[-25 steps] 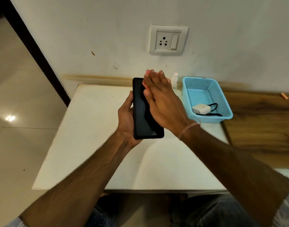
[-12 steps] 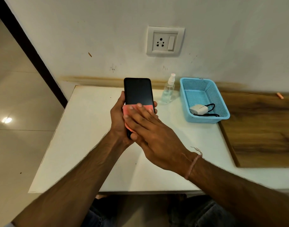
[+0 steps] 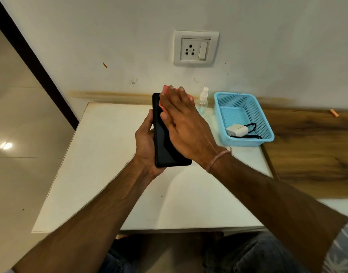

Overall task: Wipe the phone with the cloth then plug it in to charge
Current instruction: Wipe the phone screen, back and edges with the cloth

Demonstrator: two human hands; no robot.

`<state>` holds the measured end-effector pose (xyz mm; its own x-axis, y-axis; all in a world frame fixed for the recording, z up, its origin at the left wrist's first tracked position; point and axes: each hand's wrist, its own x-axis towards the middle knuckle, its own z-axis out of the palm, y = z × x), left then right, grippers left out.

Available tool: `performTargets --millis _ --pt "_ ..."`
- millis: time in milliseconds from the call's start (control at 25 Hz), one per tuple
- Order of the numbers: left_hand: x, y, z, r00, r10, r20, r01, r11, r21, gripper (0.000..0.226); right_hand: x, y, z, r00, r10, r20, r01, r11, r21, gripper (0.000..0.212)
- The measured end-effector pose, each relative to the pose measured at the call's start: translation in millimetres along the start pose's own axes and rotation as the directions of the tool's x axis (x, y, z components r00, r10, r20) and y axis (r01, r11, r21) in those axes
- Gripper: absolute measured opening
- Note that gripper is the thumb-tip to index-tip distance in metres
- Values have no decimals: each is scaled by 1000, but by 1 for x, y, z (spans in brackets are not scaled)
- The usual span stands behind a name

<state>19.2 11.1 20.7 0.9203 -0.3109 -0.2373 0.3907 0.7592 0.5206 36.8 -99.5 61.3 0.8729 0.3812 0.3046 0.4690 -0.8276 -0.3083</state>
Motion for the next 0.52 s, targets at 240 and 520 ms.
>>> performTargets --millis 240,520 --pt "-1 0 2 999 35 40 -32 997 -64 53 -18 -14 6 993 -117 31 116 993 5 50" --pt "-1 8 -2 996 -77 47 75 996 44 82 -80 -12 4 959 -233 164 237 972 -6 53"
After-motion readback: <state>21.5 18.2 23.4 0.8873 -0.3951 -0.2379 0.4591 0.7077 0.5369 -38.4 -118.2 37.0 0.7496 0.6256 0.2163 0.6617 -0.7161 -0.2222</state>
